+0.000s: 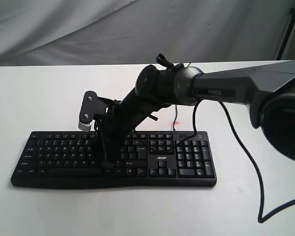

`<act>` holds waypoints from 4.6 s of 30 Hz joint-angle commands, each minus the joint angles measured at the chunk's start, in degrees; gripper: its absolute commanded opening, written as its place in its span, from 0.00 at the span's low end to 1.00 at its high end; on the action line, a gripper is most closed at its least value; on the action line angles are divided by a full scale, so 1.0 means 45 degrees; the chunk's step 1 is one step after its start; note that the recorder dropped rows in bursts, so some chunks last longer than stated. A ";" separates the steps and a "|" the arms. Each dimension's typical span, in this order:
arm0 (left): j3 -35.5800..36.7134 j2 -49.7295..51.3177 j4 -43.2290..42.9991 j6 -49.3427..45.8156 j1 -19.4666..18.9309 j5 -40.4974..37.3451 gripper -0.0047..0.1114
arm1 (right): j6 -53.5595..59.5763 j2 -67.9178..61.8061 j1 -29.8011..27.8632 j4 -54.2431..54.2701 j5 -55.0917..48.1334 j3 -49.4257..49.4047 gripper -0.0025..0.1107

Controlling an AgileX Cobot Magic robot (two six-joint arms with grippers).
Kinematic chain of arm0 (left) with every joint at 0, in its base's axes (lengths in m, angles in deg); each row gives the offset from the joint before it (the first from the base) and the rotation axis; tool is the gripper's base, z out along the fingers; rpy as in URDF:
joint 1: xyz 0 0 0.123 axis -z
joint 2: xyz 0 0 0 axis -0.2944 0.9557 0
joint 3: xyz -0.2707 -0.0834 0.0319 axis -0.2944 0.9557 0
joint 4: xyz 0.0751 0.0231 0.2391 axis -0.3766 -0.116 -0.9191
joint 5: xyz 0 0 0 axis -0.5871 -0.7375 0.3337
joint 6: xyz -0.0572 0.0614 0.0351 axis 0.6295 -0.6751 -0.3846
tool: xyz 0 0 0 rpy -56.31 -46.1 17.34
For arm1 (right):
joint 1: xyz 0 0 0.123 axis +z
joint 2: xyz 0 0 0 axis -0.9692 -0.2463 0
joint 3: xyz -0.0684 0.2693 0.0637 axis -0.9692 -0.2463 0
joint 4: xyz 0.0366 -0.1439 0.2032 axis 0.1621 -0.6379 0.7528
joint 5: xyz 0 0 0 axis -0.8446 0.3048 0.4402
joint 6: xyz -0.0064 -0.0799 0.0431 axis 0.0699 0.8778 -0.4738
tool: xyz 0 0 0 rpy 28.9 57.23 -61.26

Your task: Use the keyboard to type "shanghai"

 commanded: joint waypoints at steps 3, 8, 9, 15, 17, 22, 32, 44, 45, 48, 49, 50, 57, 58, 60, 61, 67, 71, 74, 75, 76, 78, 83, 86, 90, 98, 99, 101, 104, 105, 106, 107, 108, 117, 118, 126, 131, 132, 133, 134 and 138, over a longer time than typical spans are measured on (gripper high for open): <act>0.0008 0.0040 0.0051 0.0015 0.0050 0.0032 0.05 | 0.0060 0.0465 -0.0022 0.0022 -0.0259 -0.0007 0.02; 0.0008 0.0040 0.0051 0.0015 0.0050 0.0032 0.05 | 0.0060 0.0465 -0.0022 -0.0007 -0.0259 -0.0007 0.02; 0.0008 0.0040 0.0051 0.0015 0.0050 0.0032 0.05 | 0.0060 0.0465 -0.0022 0.0021 -0.0259 -0.0007 0.02; 0.0008 0.0040 0.0051 0.0015 0.0050 0.0032 0.05 | 0.0060 0.0526 -0.0022 0.0056 -0.0259 -0.0007 0.02; 0.0008 0.0040 0.0051 0.0015 0.0050 0.0032 0.05 | -0.0066 0.0596 -0.0022 0.0076 -0.0259 -0.0007 0.02; 0.0008 0.0040 0.0051 0.0015 0.0050 0.0032 0.05 | -0.0802 0.1030 -0.0067 0.0076 -0.0284 -0.0007 0.02; 0.0008 0.0040 0.0051 0.0015 0.0050 0.0032 0.05 | -0.3025 0.3705 -0.0067 0.0076 -0.1331 -0.0007 0.02; 0.0008 0.0040 0.0051 0.0015 0.0050 0.0032 0.05 | -0.4211 1.1439 0.0162 0.0979 0.0264 -0.4117 0.02; 0.0008 0.0040 0.0051 0.0015 0.0050 0.0032 0.05 | -0.4211 1.1983 0.0162 0.1236 0.0486 -0.4410 0.02; 0.0008 0.0040 0.0051 0.0015 0.0050 0.0032 0.05 | -0.4211 1.3522 0.0162 0.1570 0.0860 -0.5198 0.02; 0.0008 0.0040 0.0051 0.0015 0.0050 0.0032 0.05 | -0.4211 1.3967 0.0162 0.1567 0.0861 -0.5461 0.02; 0.0008 0.0040 0.0051 0.0015 0.0050 0.0032 0.05 | -0.4211 1.4508 0.0162 0.1567 0.0861 -0.5711 0.02; 0.0008 0.0040 0.0051 0.0015 0.0050 0.0032 0.05 | -0.4211 1.7874 0.0162 0.1567 0.0469 -0.7076 0.02; 0.0008 0.0040 0.0051 0.0015 0.0050 0.0032 0.05 | -0.4211 1.8199 0.0162 0.1567 0.0341 -0.7190 0.02; 0.0008 0.0040 0.0051 0.0015 0.0050 0.0032 0.05 | -0.4211 1.8911 0.0162 0.1567 -0.0052 -0.7275 0.02; 0.0008 0.0040 0.0051 0.0015 0.0050 0.0032 0.05 | -0.4234 1.9131 0.0162 0.1595 -0.0167 -0.7275 0.02; 0.0008 0.0040 0.0051 0.0015 0.0050 0.0032 0.05 | -0.4234 2.0672 0.0162 0.1661 -0.0167 -0.7275 0.02; 0.0008 0.0040 0.0051 0.0015 0.0050 0.0032 0.05 | -0.4234 2.1455 0.0162 0.1661 -0.0142 -0.7275 0.02; 0.0008 0.0040 0.0051 0.0015 0.0050 0.0032 0.05 | -0.4234 2.1989 0.0162 0.1661 -0.0121 -0.7275 0.02; 0.0008 0.0040 0.0051 0.0015 0.0050 0.0032 0.05 | -0.4234 2.2165 0.0162 0.1661 0.0008 -0.7275 0.02; 0.0008 0.0040 0.0051 0.0015 0.0050 0.0032 0.05 | -0.4203 2.2344 0.0162 0.1661 0.0315 -0.7275 0.02; 0.0008 0.0040 0.0051 0.0015 0.0050 0.0032 0.05 | -0.4203 2.2634 0.0162 0.1661 0.1277 -0.7275 0.02; 0.0008 0.0040 0.0051 0.0015 0.0050 0.0032 0.05 | -0.4203 2.3382 0.0162 0.0708 0.2094 -0.7275 0.02; 0.0008 0.0040 0.0051 0.0015 0.0050 0.0032 0.05 | -0.4302 2.3826 0.0162 -0.0171 0.1871 -0.7275 0.02; 0.0008 0.0040 0.0051 0.0015 0.0050 0.0032 0.05 | -0.4302 2.4391 0.0162 -0.1094 0.1164 -0.7275 0.02; 0.0008 0.0040 0.0051 0.0015 0.0050 0.0032 0.05 | -0.8485 2.4945 -0.0703 -0.3948 0.1018 -0.7275 0.02; 0.0008 0.0040 0.0051 0.0015 0.0050 0.0032 0.05 | -0.9148 2.5008 -0.1021 -0.4473 0.0926 -0.7275 0.02; 0.0008 0.0040 0.0051 0.0015 0.0050 0.0032 0.05 | -1.0536 2.5274 -0.1750 -0.5648 0.0814 -0.7275 0.02; 0.0008 0.0040 0.0051 0.0015 0.0050 0.0032 0.05 | -1.2011 2.5756 -0.2840 -0.7574 0.0512 -0.7275 0.02; 0.0008 0.0040 0.0051 0.0015 0.0050 0.0032 0.05 | -1.2714 2.5960 -0.3221 -0.8215 0.0406 -0.7275 0.02; 0.0008 0.0040 0.0051 0.0015 0.0050 0.0032 0.05 | -1.3546 2.6161 -0.3503 -0.8787 0.0384 -0.7275 0.02; 0.0008 0.0040 0.0051 0.0015 0.0050 0.0032 0.05 | -1.4391 2.6360 -0.3823 -0.9590 0.0346 -0.7275 0.02; 0.0008 0.0040 0.0051 0.0015 0.0050 0.0032 0.05 | -1.5007 2.6525 -0.4115 -1.0231 0.0316 -0.7275 0.02; 0.0008 0.0040 0.0051 0.0015 0.0050 0.0032 0.05 | -1.7148 2.7831 -0.5677 -1.2772 0.0146 -0.7275 0.02; 0.0008 0.0040 0.0051 0.0015 0.0050 0.0032 0.05 | -1.7122 2.7900 -0.5682 -1.2772 0.0146 -0.7275 0.02; 0.0008 0.0040 0.0051 0.0015 0.0050 0.0032 0.05 | -1.7311 2.8246 -0.5682 -1.2340 -0.0033 -0.7466 0.02; 0.0008 0.0040 0.0051 0.0015 0.0050 0.0032 0.05 | -1.8439 2.8246 -0.5682 -1.2161 0.0639 -0.8436 0.02; 0.0008 0.0040 0.0051 0.0015 0.0050 0.0032 0.05 | -1.8439 2.8246 -0.5682 -1.2050 0.0764 -0.8718 0.02; 0.0008 0.0040 0.0051 0.0015 0.0050 0.0032 0.05 | -1.8439 2.8246 -0.5682 -1.1959 0.0963 -0.9049 0.02; 0.0008 0.0040 0.0051 0.0015 0.0050 0.0032 0.05 | -1.8439 2.8246 -0.5682 -1.1812 0.1172 -0.9333 0.02; 0.0008 0.0040 0.0051 0.0015 0.0050 0.0032 0.05 | -1.8439 2.8246 -0.5682 -1.1445 0.2598 -1.0978 0.02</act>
